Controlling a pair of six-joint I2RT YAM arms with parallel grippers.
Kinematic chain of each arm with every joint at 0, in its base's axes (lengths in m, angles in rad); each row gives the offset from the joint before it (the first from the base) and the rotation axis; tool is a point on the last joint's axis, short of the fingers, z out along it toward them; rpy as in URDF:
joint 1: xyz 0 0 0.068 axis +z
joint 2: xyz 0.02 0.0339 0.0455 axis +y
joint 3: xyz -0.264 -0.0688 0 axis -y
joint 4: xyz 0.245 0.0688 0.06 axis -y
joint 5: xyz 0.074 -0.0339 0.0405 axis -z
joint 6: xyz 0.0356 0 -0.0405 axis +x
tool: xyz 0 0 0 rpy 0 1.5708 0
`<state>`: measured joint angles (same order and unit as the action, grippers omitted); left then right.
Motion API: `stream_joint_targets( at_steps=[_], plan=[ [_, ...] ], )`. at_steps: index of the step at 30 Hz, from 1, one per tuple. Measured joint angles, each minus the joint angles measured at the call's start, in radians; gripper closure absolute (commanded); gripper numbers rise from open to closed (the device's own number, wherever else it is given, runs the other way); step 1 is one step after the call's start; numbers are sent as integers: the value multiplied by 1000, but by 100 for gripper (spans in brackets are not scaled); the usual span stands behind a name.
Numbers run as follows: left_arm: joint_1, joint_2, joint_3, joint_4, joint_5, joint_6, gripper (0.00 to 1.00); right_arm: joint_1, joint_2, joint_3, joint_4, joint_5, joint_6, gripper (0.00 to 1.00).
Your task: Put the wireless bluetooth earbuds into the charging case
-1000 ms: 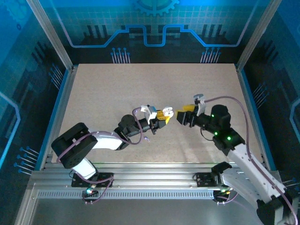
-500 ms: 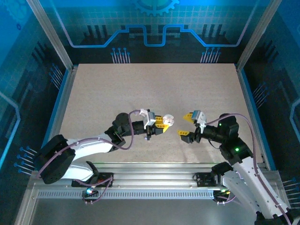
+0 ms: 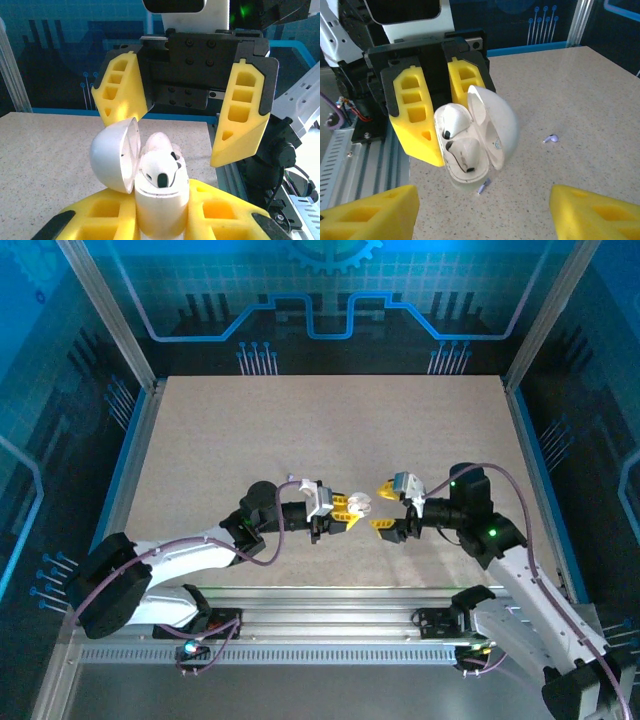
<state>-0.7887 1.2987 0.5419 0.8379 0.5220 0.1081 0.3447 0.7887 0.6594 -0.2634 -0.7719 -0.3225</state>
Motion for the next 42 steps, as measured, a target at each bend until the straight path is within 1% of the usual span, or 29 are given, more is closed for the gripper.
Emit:
stream_joint_targets(
  at_steps=[7, 11, 17, 32, 38, 42],
  plan=[
    [0, -2, 0, 0, 0, 0, 79, 11, 65, 31, -11, -68, -24, 35],
    [0, -5, 0, 5, 0, 0, 79, 17, 93, 56, -29, -108, -51, 39],
    [0, -11, 0, 4, 4, 0, 79, 26, 121, 72, -36, -134, -79, 45],
    [-5, -16, 0, 0, 6, 6, 79, 29, 71, 72, -9, -157, -98, 51],
    [-5, -16, 0, -4, 6, 7, 78, 27, 35, 46, 32, -153, -90, 52],
    [-5, -16, 0, -4, 7, 7, 78, 27, 40, 42, 39, -153, -90, 53]
  ],
)
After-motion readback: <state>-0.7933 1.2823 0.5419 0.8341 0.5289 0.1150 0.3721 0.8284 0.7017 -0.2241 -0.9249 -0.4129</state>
